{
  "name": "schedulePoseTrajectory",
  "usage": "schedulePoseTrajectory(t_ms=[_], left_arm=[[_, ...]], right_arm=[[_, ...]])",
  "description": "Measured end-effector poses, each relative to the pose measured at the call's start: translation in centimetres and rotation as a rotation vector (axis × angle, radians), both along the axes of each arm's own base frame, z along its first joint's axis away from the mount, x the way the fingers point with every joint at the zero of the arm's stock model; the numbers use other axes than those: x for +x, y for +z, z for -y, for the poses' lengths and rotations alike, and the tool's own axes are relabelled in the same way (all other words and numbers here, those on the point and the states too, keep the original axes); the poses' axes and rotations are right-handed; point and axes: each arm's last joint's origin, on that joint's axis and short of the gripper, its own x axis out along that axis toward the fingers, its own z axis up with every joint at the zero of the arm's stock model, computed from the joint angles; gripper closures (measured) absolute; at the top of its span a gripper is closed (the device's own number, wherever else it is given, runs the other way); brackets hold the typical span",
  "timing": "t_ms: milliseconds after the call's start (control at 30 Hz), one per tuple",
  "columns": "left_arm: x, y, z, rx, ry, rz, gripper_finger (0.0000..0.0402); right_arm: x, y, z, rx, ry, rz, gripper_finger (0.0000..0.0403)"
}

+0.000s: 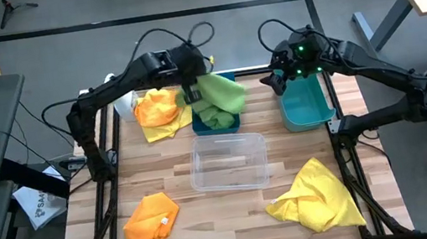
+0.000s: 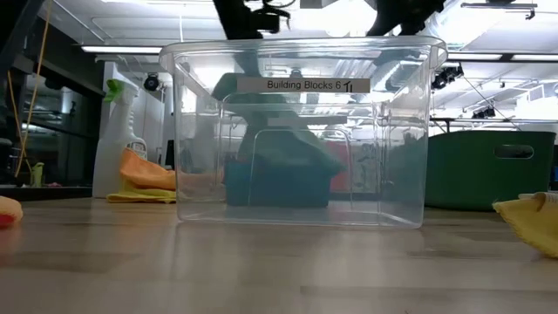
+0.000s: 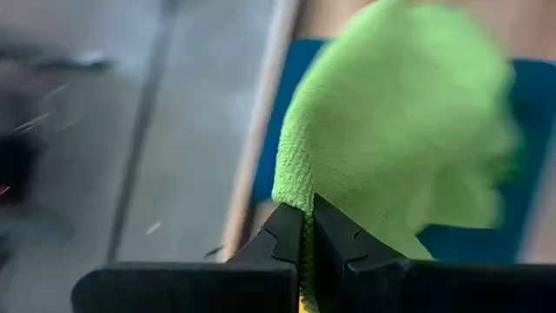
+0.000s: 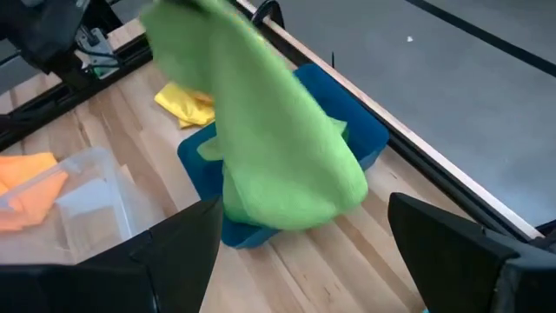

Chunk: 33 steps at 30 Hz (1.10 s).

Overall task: Sort microfiber towel by color & place in baskets
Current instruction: Put the green microfiber cloth into the blue bin

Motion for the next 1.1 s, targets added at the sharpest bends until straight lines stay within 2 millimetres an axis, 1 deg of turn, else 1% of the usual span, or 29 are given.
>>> schedulePoseTrajectory(t_ms=[100, 200, 300, 367, 467, 567, 767, 833, 933, 1000, 1100], left_arm=[[-1.3, 0.8, -1.1, 0.078, 0.143, 0.005, 0.0401], [-2.6, 1.6, -1.9, 0.079, 0.226, 0.041, 0.0401], [-3.6, 2.6, -1.9, 0.063, 0.266, 0.105, 0.0401], [-3.5, 2.9, -1.9, 0.036, 0.261, 0.151, 0.0401], [-2.6, 2.7, -1.5, -0.051, 0.209, 0.229, 0.0401], [-0.7, 2.1, -0.4, -0.084, 0.15, 0.274, 0.0401], [3.1, -1.3, 1.6, -0.126, 0.067, 0.199, 0.0401], [4.3, -2.5, 2.3, -0.199, 0.031, 0.199, 0.0401], [6.1, -3.7, 3.5, -0.431, -0.089, 0.275, 0.0401], [6.9, -3.7, 4.1, -0.531, -0.173, 0.338, 0.0401], [7.7, -3.4, 4.8, -0.557, -0.229, 0.401, 0.0401]], right_arm=[[-0.2, 0.1, -0.1, -0.003, -0.004, 0.006, 0.0082], [-0.3, 0.2, -0.1, -0.002, -0.004, 0.005, 0.0082], [-0.3, 0.2, -0.1, -0.004, -0.007, 0.005, 0.0082], [-0.3, 0.2, -0.1, -0.008, -0.012, 0.003, 0.0082], [-0.3, 0.2, -0.1, -0.017, -0.025, -0.002, 0.0082], [-0.3, 0.2, -0.1, -0.017, -0.025, -0.002, 0.0082], [-0.3, 0.2, -0.1, -0.015, -0.027, -0.001, 0.0082], [-0.3, 0.2, -0.1, -0.011, -0.031, 0.001, 0.0082], [-0.3, 0.2, -0.1, -0.007, -0.037, 0.009, 0.0082], [-0.3, 0.2, -0.1, -0.008, -0.037, 0.011, 0.0082], [-0.3, 0.2, -0.1, -0.008, -0.037, 0.011, 0.0082]])
